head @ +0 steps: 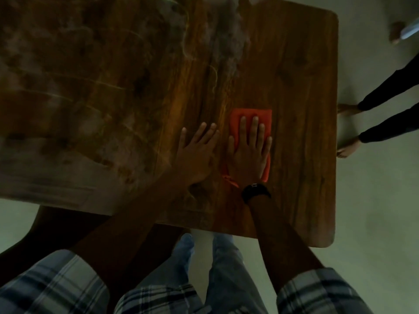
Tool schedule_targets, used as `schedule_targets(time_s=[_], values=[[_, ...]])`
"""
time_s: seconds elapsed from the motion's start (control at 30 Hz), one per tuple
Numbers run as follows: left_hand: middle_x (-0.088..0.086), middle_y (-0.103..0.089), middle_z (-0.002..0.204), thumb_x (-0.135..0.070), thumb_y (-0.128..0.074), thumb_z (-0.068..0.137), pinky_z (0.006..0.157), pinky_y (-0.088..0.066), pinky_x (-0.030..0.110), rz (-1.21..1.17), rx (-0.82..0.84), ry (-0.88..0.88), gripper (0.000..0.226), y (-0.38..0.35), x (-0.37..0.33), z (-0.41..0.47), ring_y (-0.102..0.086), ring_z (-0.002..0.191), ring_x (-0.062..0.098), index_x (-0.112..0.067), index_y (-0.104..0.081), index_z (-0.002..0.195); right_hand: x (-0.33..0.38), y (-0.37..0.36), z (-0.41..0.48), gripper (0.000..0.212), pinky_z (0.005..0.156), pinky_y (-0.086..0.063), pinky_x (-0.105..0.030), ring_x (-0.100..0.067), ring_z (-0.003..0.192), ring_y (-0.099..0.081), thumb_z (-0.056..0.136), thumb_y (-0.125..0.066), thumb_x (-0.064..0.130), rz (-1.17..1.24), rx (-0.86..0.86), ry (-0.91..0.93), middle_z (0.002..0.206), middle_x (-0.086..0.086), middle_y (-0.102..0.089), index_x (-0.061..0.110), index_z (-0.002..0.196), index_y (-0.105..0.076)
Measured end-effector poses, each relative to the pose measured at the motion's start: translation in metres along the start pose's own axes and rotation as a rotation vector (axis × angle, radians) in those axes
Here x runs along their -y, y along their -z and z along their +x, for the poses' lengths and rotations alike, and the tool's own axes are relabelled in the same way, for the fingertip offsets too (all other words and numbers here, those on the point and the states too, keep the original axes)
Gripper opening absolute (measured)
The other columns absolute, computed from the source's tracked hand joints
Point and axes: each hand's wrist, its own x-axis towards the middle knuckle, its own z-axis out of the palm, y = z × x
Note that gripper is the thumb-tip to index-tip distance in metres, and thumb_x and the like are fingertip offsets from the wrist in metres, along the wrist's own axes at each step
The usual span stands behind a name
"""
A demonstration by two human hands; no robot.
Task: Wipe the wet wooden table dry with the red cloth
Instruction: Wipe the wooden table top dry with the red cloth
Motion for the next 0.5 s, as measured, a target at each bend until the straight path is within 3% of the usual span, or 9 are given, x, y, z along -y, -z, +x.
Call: schedule_targets(time_s=[0.13, 0.3, 0.4, 0.5], values=[[0.001, 0.007, 0.161, -0.042, -0.032, 0.100, 0.116, 0.007, 0.052, -0.102, -0.076, 0.049, 0.066, 0.020, 0.015, 0.029, 0.012, 0.147, 0.018, -0.018, -0.001, 0.153, -0.006, 0.014, -0.047, 0.064, 0.121, -0.011, -0.052, -0.029, 0.150, -0.016, 0.103, -0.014, 0.053, 0.027, 0.042, 0.073, 0.163, -0.011, -0.019, 0.018, 0.155, -0.027], [0.018, 0.006, 0.159, -0.069, -0.055, 0.078, 0.115, 0.003, 0.056, -0.057, -0.022, 0.247, 0.116, 0.066, 0.038, 0.085, 0.007, 0.146, 0.033, -0.006, 0.010, 0.150, -0.009, 0.021, -0.085, 0.060, 0.119, -0.019, -0.054, -0.030, 0.149, -0.020, 0.102, -0.027, 0.047, -0.030, 0.072, 0.096, 0.162, -0.011, -0.022, 0.017, 0.153, -0.031], [0.024, -0.006, 0.157, -0.065, -0.072, 0.066, 0.115, -0.010, 0.060, -0.101, 0.001, 0.299, 0.133, 0.087, 0.045, 0.116, -0.007, 0.145, 0.039, 0.000, 0.007, 0.149, -0.011, 0.020, -0.054, 0.059, 0.121, -0.014, -0.052, -0.028, 0.151, -0.016, 0.102, -0.028, 0.047, -0.048, 0.094, 0.124, 0.163, -0.010, -0.018, 0.019, 0.155, -0.027], [0.027, -0.008, 0.155, -0.056, -0.078, 0.065, 0.114, -0.016, 0.059, -0.071, 0.030, 0.317, 0.131, 0.089, 0.043, 0.131, -0.011, 0.143, 0.043, 0.000, 0.005, 0.149, -0.007, 0.012, 0.001, 0.059, 0.120, -0.016, -0.051, -0.028, 0.150, -0.019, 0.102, -0.035, 0.046, -0.035, 0.076, 0.107, 0.163, -0.009, -0.020, 0.022, 0.155, -0.027]])
